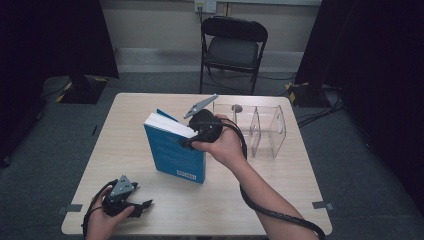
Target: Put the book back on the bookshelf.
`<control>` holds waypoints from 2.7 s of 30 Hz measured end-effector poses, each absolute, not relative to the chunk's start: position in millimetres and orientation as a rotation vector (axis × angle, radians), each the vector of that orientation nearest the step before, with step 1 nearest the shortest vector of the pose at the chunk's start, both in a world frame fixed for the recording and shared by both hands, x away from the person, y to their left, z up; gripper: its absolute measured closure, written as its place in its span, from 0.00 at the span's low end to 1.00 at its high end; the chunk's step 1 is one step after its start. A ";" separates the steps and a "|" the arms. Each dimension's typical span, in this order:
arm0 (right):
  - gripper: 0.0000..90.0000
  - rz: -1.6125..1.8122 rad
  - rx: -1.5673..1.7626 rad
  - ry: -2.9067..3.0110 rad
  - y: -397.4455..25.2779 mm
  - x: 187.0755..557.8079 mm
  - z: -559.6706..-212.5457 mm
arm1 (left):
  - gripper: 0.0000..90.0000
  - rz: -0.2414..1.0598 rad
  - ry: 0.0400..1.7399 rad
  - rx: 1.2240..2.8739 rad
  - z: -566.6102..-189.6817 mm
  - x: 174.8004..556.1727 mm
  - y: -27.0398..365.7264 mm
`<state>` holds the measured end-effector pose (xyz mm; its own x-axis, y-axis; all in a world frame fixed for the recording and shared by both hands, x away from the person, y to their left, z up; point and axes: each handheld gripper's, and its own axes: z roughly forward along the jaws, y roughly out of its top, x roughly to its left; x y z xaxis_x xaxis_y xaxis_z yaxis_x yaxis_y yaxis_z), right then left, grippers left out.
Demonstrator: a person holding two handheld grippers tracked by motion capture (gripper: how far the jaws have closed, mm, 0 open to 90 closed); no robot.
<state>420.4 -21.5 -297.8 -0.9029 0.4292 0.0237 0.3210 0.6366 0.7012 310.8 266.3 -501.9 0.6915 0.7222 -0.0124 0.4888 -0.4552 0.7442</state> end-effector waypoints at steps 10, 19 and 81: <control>0.55 1.109 0.657 2.706 -11.9 425.9 -304.5 | 0.17 0.396 0.923 2.145 -501.9 310.8 266.3; 0.58 1.085 0.708 2.755 -4.3 430.9 -312.1 | 0.17 0.394 0.921 2.145 -502.0 310.7 266.3; 0.69 1.015 0.725 2.769 -34.1 410.6 -287.6 | 0.17 0.394 0.916 2.147 -502.0 310.7 266.3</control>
